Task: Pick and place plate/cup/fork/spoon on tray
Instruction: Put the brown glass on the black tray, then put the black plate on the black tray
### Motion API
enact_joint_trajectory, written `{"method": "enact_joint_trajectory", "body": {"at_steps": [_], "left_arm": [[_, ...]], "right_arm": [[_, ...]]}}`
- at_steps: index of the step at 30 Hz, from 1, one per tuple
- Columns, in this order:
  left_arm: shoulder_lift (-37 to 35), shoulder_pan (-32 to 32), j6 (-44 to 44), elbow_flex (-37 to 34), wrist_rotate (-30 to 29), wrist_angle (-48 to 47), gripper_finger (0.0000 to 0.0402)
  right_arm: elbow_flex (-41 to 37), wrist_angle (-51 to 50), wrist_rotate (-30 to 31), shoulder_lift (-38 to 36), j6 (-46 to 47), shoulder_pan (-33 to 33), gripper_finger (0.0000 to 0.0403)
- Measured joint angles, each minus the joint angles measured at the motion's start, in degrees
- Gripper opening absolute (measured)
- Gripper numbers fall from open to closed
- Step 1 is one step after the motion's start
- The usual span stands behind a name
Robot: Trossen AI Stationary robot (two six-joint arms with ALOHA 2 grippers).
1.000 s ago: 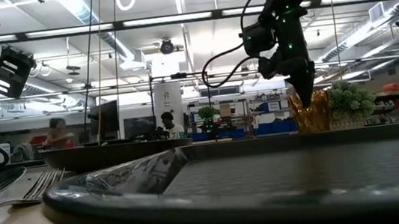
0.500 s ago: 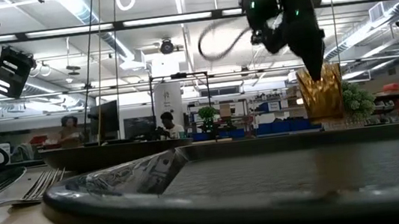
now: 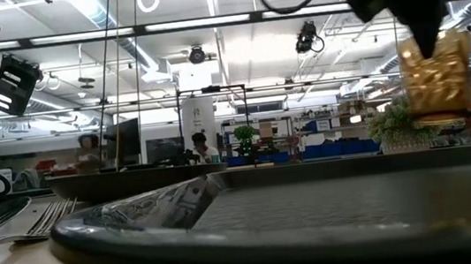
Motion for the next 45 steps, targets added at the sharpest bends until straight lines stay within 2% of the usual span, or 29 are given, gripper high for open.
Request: {"method": "enact_joint_trajectory", "body": {"at_steps": [8, 16, 21, 32, 40, 45], "left_arm": [[-0.01, 0.0, 0.0, 0.02, 0.0, 0.01, 0.0023], [-0.02, 0.02, 0.0, 0.02, 0.0, 0.01, 0.0023], [-0.02, 0.01, 0.0, 0.02, 0.0, 0.01, 0.0023], [0.0, 0.0, 0.0, 0.0, 0.0, 0.02, 0.0023], [-0.02, 0.02, 0.0, 0.02, 0.0, 0.02, 0.0023], [0.0, 0.01, 0.0, 0.01, 0.0, 0.04, 0.0023]], "right_arm": [[-8.76, 2.88, -2.43, -4.82, 18.39, 13.67, 0.0013], [-15.47, 7.23, -4.62, -6.84, 29.89, 20.52, 0.0014], [-16.25, 8.84, -4.41, -6.84, 31.98, 21.79, 0.0028], [-15.79, 9.25, -6.46, -6.14, 32.04, 21.32, 0.0112], [-9.5, 4.48, -6.8, -6.14, 32.7, 19.39, 0.0119], [-3.84, 0.19, -1.25, -6.14, 31.26, 18.28, 0.0119]]}}
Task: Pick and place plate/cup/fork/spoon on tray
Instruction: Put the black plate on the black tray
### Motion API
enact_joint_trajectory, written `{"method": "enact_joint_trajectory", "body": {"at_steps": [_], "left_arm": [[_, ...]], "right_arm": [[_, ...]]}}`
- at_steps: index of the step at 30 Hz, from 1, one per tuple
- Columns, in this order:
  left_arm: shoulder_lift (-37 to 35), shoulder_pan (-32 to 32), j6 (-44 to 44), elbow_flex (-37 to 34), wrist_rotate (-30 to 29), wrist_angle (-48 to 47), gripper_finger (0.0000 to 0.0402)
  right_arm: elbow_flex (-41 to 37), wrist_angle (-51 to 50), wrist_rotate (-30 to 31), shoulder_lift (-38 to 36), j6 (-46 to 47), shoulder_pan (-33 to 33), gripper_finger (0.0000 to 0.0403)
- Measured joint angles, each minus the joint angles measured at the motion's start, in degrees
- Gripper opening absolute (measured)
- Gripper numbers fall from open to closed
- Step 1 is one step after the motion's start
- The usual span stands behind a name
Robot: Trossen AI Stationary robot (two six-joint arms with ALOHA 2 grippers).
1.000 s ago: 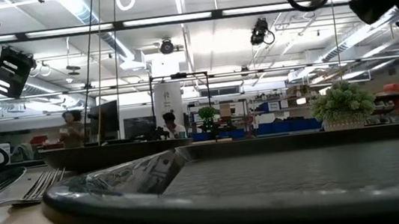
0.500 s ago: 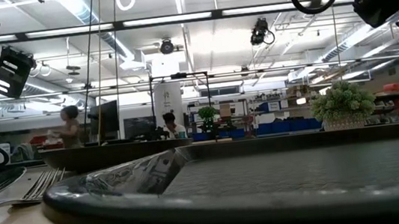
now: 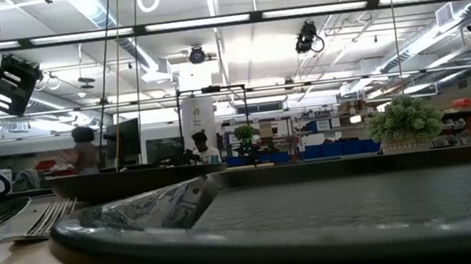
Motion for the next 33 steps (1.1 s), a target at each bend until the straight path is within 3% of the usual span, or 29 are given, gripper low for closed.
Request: {"method": "enact_joint_trajectory", "body": {"at_steps": [7, 10, 15, 23, 33], "left_arm": [[0.0, 0.0, 0.0, -0.01, 0.0, -0.01, 0.0023], [-0.01, 0.0, 0.0, 0.0, 0.0, -0.01, 0.0023], [-0.01, -0.01, 0.0, 0.0, 0.0, -0.01, 0.0023], [-0.02, -0.01, 0.0, -0.01, 0.0, 0.01, 0.0023], [0.0, 0.0, 0.0, 0.0, 0.0, 0.01, 0.0023]], "right_arm": [[4.44, 6.51, 13.33, 0.0, -10.31, -2.94, 0.0119], [4.47, 14.01, 15.52, 1.14, -17.85, -5.42, 0.0119], [4.48, 29.93, 10.1, 6.7, -31.71, -10.23, 0.0119], [4.49, 44.92, 0.54, 18.26, -48.94, -16.7, 0.0119], [17.66, 46.4, -2.84, 34.1, -64.99, -19.43, 0.0119]]}}
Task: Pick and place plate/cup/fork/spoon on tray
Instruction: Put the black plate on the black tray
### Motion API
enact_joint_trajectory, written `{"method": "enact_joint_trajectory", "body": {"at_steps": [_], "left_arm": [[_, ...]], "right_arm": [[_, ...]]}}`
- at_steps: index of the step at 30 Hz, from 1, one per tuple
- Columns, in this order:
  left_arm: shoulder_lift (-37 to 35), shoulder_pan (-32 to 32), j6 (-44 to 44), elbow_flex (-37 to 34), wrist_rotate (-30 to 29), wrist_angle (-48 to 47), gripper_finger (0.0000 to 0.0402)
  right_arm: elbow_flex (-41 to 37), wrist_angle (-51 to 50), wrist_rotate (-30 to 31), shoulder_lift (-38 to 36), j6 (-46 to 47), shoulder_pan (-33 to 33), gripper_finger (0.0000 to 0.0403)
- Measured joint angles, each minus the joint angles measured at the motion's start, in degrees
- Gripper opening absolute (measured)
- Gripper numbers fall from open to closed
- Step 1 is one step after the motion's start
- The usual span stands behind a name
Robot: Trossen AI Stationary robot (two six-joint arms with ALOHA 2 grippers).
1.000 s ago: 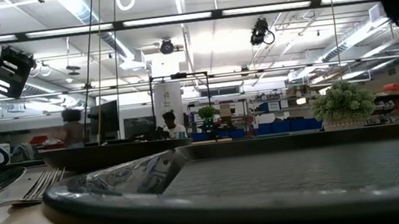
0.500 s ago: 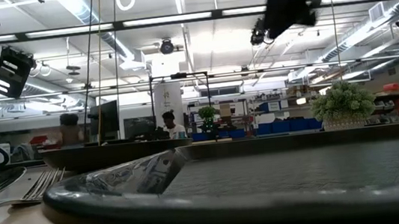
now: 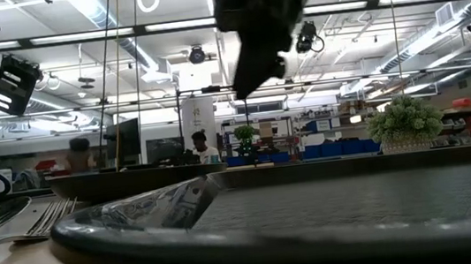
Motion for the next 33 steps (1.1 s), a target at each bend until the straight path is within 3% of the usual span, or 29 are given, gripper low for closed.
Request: {"method": "enact_joint_trajectory", "body": {"at_steps": [7, 16, 23, 33], "left_arm": [[0.0, -0.02, 0.0, 0.0, 0.0, 0.0, 0.0023], [-0.02, -0.02, 0.0, -0.01, 0.0, 0.04, 0.0023], [-0.02, -0.01, 0.0, 0.0, 0.0, 0.08, 0.0023], [-0.01, -0.02, 0.0, -0.02, 0.0, 0.11, 0.0023]], "right_arm": [[10.43, -3.44, 1.81, 10.29, -13.25, 0.02, 0.0119], [20.3, -8.24, 3.51, 19.66, -23.16, 0.03, 0.0119], [20.59, -8.03, 12.1, 21.35, -32.76, 1.28, 0.0125], [19.25, -7.13, 11.59, 22.01, -35.67, 1.33, 0.0164]]}}
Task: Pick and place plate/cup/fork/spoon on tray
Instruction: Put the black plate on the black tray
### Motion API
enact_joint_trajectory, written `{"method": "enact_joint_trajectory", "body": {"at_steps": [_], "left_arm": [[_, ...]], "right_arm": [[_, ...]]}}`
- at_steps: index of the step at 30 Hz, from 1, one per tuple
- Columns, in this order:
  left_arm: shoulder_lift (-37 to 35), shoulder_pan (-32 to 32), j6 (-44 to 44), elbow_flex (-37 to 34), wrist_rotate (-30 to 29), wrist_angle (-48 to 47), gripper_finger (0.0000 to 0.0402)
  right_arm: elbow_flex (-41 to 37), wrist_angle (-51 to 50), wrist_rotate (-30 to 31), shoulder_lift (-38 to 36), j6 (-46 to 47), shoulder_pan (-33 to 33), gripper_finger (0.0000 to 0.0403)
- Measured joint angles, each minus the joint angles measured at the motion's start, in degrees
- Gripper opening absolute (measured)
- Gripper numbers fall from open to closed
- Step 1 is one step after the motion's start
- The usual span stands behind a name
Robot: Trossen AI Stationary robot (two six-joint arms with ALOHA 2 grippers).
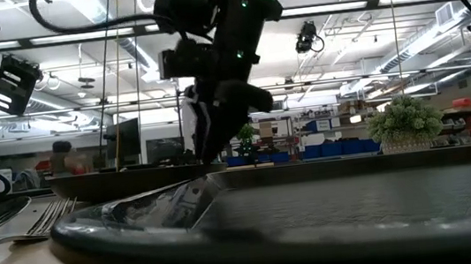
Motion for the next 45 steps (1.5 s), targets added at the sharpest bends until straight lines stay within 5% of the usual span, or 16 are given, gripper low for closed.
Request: {"method": "enact_joint_trajectory", "body": {"at_steps": [12, 28, 34, 39, 45], "left_arm": [[-0.01, 0.0, 0.0, 0.0, 0.0, 0.11, 0.0023], [0.01, 0.0, 0.01, 0.01, 0.0, -0.11, 0.0023], [0.01, 0.02, 0.0, 0.01, 0.0, -0.09, 0.0023], [-0.01, 0.0, 0.0, 0.02, 0.0, -0.08, 0.0023], [-0.01, 0.01, 0.02, 0.02, 0.0, -0.02, 0.0023]], "right_arm": [[-0.72, 1.48, 2.1, 2.14, -2.36, -0.04, 0.0157], [-0.73, 1.47, 2.21, 2.14, -2.27, -0.1, 0.0013], [-0.73, -0.14, 6.57, 0.98, -1.21, 0.46, 0.0016], [-0.73, -5.1, 9.05, -3.37, 4.7, 0.61, 0.0009], [-0.71, -13.33, 3.12, -9.61, 18.19, 1.42, 0.0013]]}}
